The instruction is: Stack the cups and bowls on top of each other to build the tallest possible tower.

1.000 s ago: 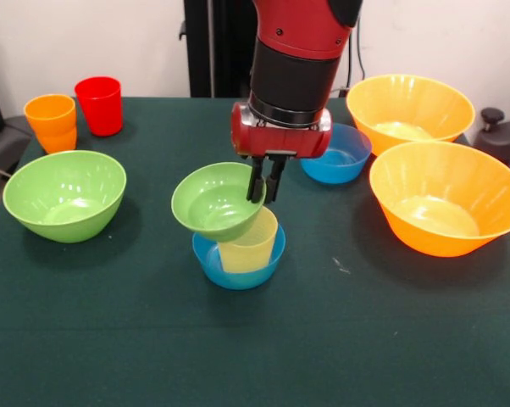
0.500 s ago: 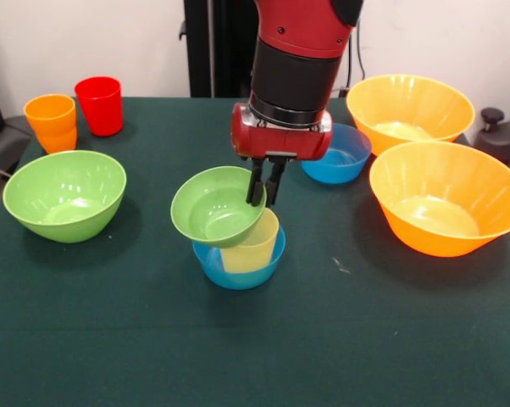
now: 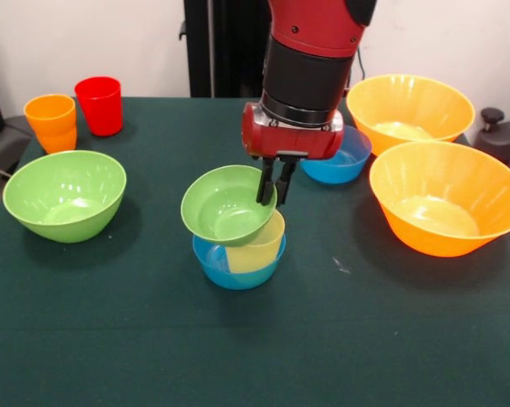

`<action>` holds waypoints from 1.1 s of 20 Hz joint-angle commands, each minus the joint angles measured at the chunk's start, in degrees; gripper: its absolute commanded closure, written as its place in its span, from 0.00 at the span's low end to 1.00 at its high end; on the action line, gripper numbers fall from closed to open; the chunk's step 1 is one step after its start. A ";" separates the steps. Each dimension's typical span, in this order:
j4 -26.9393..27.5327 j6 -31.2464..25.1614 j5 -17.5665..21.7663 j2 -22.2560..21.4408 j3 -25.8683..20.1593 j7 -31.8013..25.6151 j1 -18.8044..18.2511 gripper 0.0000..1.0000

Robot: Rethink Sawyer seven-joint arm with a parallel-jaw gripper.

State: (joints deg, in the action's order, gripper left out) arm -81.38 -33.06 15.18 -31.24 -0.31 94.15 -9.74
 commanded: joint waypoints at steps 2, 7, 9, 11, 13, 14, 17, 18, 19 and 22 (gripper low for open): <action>0.86 -5.85 -2.66 4.10 -2.25 7.70 2.33 1.00; 0.82 -5.48 -3.08 4.14 -1.72 7.34 2.74 1.00; 1.12 -5.70 -3.15 4.25 -1.33 7.47 3.04 1.00; 1.28 -5.91 -3.36 4.35 -1.25 7.45 3.14 1.00; 1.30 -5.91 -3.56 4.43 -1.27 7.38 3.20 1.00; 1.32 -5.87 -3.62 4.47 -1.24 7.35 3.24 1.00; 1.21 -5.98 -3.95 4.50 -1.12 7.32 3.39 1.00; 1.18 -6.06 -4.04 4.48 -1.05 7.40 3.49 1.00; 1.03 -6.16 -4.20 4.36 -0.94 7.49 3.64 1.00; 0.87 -6.39 -4.56 4.24 -0.57 7.86 4.23 1.00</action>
State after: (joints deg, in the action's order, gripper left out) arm -81.21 -33.06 12.89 -30.98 2.18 94.15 -7.36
